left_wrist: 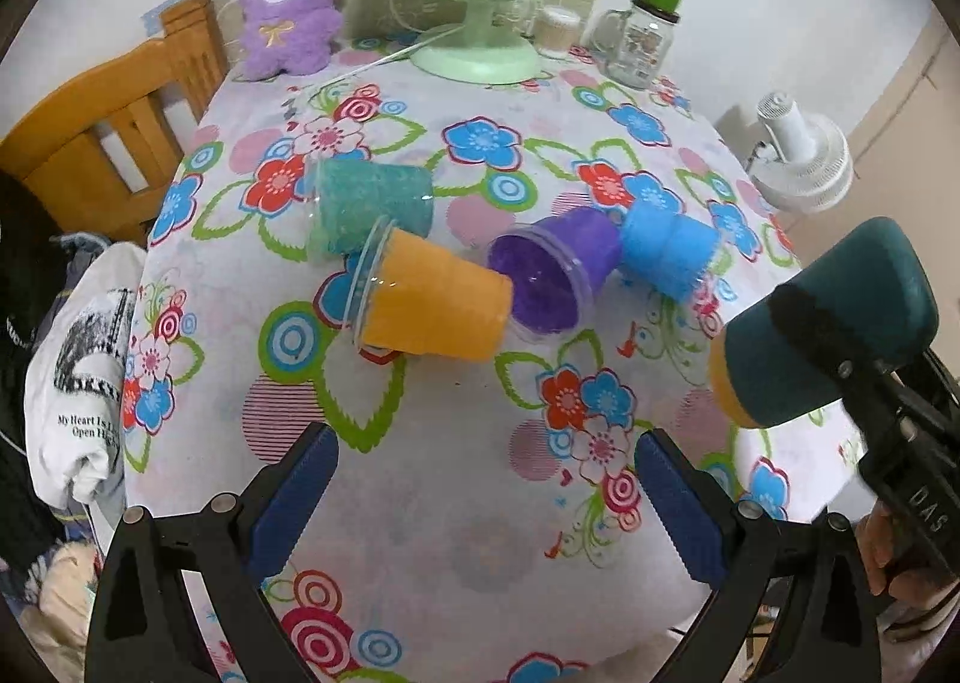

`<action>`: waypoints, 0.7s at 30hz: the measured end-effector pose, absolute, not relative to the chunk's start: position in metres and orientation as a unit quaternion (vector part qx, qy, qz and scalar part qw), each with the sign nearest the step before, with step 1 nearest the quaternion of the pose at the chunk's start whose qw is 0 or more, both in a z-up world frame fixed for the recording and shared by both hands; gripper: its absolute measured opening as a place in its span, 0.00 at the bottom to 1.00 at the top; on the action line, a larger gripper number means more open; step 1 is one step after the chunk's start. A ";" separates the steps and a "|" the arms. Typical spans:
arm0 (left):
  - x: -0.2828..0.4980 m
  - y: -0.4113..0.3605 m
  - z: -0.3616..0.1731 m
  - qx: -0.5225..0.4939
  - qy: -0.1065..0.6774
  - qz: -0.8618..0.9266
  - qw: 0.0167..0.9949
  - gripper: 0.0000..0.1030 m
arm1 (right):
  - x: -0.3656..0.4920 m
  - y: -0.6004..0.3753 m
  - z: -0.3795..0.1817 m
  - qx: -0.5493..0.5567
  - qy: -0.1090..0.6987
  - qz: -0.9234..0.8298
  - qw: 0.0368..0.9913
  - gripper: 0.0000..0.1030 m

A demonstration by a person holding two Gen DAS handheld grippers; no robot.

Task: Flip cup upside down
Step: 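Lift the dark teal cup with the right tool and rotate it rim-down, then lower the dark teal cup rim-down onto the cloth and open the right tool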

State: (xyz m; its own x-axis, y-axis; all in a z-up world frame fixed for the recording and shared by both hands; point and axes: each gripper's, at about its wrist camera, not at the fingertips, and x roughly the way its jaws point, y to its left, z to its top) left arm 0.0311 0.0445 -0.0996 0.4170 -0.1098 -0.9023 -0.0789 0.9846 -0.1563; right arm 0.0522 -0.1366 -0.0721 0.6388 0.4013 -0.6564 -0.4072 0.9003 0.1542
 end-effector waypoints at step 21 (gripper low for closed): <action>0.036 0.056 -0.166 -0.085 0.527 0.026 0.845 0.97 | 0.077 -0.107 -0.155 -0.006 0.370 0.172 0.913 0.68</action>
State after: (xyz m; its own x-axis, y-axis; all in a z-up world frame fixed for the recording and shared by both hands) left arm 0.0356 0.0563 -0.1657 0.4438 -0.0447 -0.8950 -0.1338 0.9843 -0.1155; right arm 0.0772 -0.1072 -0.1554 0.6670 0.3099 -0.6776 -0.3183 0.9408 0.1170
